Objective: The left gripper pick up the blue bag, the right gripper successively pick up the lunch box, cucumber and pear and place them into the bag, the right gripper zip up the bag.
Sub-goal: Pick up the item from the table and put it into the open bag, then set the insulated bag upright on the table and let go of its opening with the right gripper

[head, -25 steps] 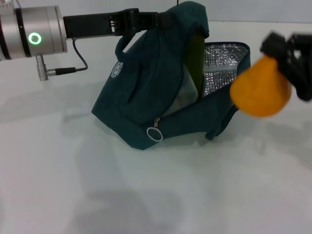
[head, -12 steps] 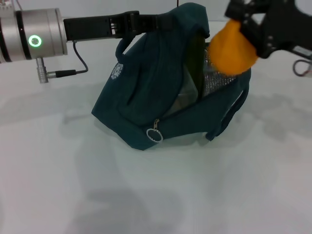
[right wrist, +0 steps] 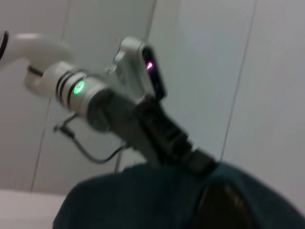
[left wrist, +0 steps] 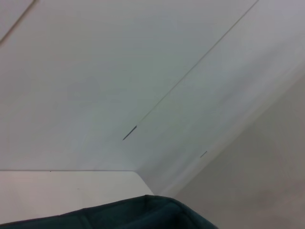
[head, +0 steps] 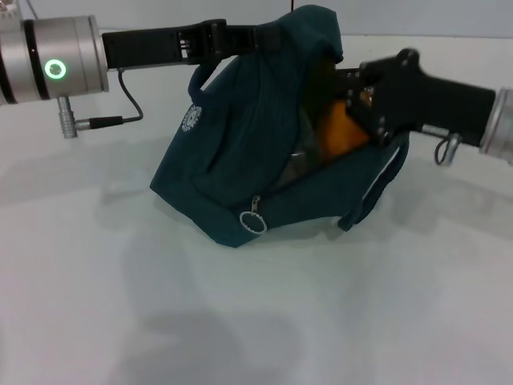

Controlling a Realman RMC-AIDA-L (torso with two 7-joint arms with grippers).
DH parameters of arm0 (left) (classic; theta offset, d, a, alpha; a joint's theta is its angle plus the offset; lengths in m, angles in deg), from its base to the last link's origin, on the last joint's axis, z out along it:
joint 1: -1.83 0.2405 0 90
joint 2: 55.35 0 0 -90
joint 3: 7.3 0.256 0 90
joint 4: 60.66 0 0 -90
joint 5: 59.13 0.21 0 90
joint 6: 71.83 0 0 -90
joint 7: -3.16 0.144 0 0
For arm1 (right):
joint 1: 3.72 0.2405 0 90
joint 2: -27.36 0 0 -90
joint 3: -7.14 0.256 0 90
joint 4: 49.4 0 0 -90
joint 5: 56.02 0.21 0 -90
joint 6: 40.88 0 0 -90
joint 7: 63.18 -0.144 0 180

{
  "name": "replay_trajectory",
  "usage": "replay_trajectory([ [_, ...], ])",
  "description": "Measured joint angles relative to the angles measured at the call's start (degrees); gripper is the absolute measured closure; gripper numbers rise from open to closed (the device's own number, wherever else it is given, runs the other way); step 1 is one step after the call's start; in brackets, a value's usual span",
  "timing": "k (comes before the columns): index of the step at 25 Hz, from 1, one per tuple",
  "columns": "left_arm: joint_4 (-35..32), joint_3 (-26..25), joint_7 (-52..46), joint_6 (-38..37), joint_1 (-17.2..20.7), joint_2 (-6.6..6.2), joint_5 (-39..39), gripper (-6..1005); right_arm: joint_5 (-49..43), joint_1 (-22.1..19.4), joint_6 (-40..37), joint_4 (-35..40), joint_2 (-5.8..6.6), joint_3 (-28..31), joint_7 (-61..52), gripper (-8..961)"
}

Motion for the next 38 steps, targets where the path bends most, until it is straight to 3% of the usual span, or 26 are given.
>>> replay_trajectory([
  [6, 0.0, 0.0, -0.1, 0.0, 0.3, -0.28, -0.2, 931, 0.0, -0.5, 2.4, -0.1, -0.09, -3.8, -0.5, 825],
  [15, 0.0, -0.4, -0.3, 0.0, 0.8, -0.5, -0.4, 931, 0.7, -3.4, 2.1, -0.1, 0.38, -3.6, -5.6, 814],
  [27, 0.0, -0.3, -0.8, 0.0, 0.8, -0.54, -0.5, 931, 10.9, -8.9, -3.3, 1.5, 0.03, -3.2, -8.9, 799],
  [30, 0.0, -0.3, -0.8, 0.0, 0.8, -0.5, -0.6, 931, 12.5, -11.4, -4.8, 1.2, 0.26, -3.2, -6.5, 570],
  [38, 0.0, -0.4, -0.4, 0.1, 1.1, -0.47, -0.6, 931, 12.3, -20.5, -5.4, -2.0, 0.55, -2.2, -2.2, 397],
])
